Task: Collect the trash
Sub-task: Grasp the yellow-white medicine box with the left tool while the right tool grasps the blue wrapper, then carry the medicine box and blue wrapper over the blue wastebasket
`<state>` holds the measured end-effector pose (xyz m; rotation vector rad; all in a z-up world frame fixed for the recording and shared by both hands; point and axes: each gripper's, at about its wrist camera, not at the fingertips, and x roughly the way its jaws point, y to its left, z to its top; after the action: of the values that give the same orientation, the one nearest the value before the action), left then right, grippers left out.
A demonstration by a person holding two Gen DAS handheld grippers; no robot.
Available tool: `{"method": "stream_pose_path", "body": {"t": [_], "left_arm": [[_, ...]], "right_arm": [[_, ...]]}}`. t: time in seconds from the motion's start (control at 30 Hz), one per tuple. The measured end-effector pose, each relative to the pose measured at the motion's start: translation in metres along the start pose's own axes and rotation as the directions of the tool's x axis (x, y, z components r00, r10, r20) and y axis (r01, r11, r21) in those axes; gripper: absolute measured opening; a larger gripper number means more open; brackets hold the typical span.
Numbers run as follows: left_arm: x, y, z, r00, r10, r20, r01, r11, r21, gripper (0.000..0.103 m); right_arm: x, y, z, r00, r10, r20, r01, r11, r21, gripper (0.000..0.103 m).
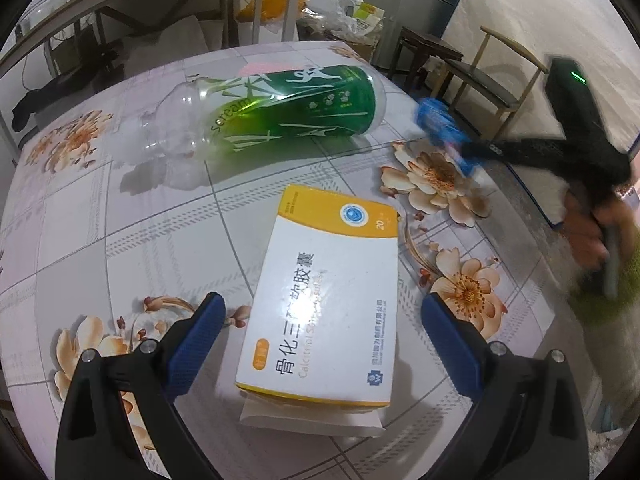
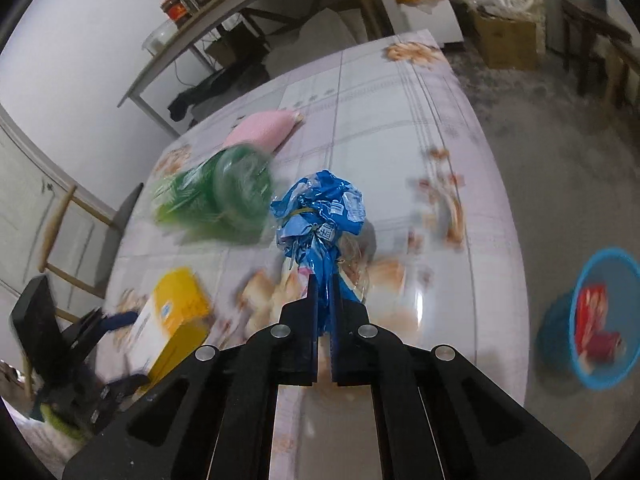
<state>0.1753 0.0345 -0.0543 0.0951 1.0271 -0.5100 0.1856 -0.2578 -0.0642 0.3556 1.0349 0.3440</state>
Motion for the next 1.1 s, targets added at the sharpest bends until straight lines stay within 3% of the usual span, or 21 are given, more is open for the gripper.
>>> {"method": "stream_pose_path", "body": {"t": [0.27, 0.4, 0.5, 0.63, 0.67, 0.77, 0.93, 1.1], "left_arm": [[0.006, -0.009, 0.001, 1.000, 0.012, -0.014, -0.012, 1.000, 0.014, 0.096], [0.010, -0.016, 0.004, 0.999, 0.041, -0.018, -0.039, 0.998, 0.057, 0.096], [0.013, -0.017, 0.006, 0.997, 0.076, -0.012, -0.075, 0.995, 0.060, 0.096], [0.019, -0.017, 0.005, 0.997, 0.076, -0.032, -0.074, 0.997, 0.035, 0.087], [0.021, -0.016, 0.005, 0.996, 0.073, -0.041, -0.072, 0.997, 0.028, 0.080], [0.020, -0.018, 0.002, 0.995, 0.094, -0.041, -0.093, 0.995, 0.023, 0.070], [0.015, -0.023, -0.005, 0.992, 0.108, -0.065, -0.109, 0.994, -0.019, 0.070], [0.016, -0.031, -0.008, 0.990, 0.129, -0.055, -0.129, 0.992, 0.004, 0.070]], "right_arm": [[-0.028, 0.022, -0.063, 0.997, 0.074, -0.021, -0.074, 0.997, 0.002, 0.010], [-0.036, 0.023, -0.070, 0.998, 0.057, 0.011, -0.057, 0.998, 0.005, 0.044], [-0.039, 0.029, -0.071, 0.996, 0.071, 0.044, -0.070, 0.997, -0.021, 0.050], [-0.030, 0.043, -0.066, 0.998, 0.029, 0.058, -0.021, 0.992, -0.125, 0.051], [-0.026, 0.046, -0.065, 0.998, 0.030, 0.052, -0.022, 0.989, -0.146, 0.051], [-0.013, 0.045, -0.062, 0.999, 0.042, 0.001, -0.041, 0.989, -0.140, 0.051], [-0.011, 0.052, -0.072, 0.996, 0.085, -0.040, -0.090, 0.984, -0.152, 0.051], [-0.012, 0.055, -0.073, 0.998, 0.053, -0.023, -0.056, 0.984, -0.166, 0.056]]}}
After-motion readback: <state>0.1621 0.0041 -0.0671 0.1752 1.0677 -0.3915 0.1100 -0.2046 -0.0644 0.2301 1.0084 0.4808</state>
